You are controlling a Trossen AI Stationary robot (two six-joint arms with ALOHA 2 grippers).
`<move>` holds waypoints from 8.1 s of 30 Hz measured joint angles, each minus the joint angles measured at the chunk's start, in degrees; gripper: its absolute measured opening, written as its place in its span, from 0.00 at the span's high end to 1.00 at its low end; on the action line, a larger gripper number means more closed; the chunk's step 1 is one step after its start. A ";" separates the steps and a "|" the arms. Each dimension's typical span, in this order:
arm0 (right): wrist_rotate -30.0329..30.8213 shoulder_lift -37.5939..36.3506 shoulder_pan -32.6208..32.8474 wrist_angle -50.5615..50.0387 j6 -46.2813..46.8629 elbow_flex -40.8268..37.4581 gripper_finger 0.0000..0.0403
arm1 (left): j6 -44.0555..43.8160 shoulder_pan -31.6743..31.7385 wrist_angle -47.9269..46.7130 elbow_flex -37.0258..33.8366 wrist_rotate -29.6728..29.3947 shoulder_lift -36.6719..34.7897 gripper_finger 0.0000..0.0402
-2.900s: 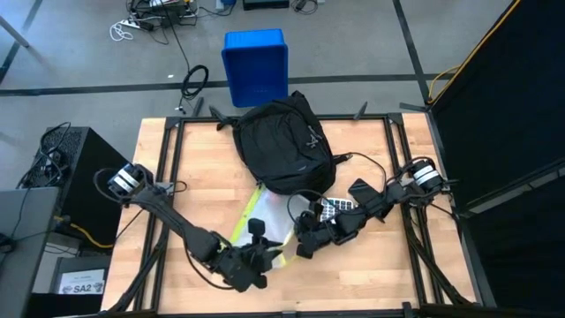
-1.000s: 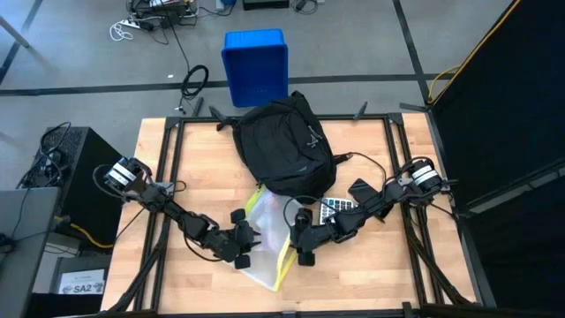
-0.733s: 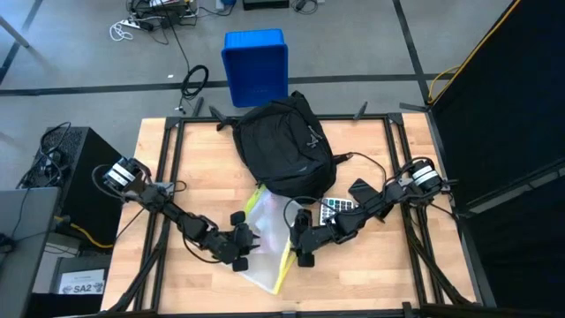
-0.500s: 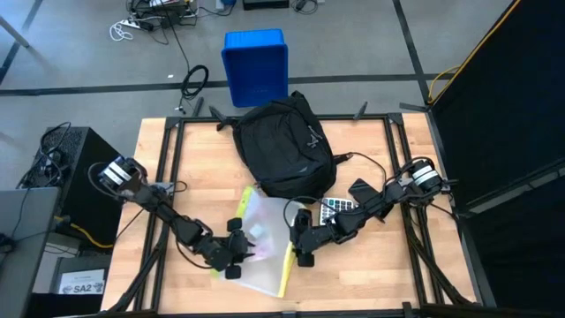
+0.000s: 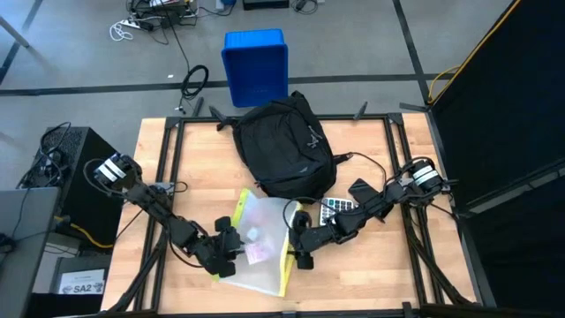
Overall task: Unpack backpack
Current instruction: Remove the game card from the yellow zip bag
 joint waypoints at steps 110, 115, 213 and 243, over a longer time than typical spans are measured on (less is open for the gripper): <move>-9.28 8.33 -6.56 -29.33 -11.00 19.95 0.01 | 10.93 6.49 14.64 0.00 4.45 6.14 0.76; -8.19 8.04 -7.27 -28.03 -9.51 18.19 0.03 | 10.93 6.49 14.62 0.00 4.45 6.14 0.76; -4.11 1.80 1.98 -55.38 -5.95 26.69 0.31 | 10.95 6.53 16.38 0.07 4.36 7.54 0.76; 3.74 -29.69 11.66 -50.05 32.91 -7.64 0.31 | 10.77 6.40 16.34 0.04 3.15 7.63 0.76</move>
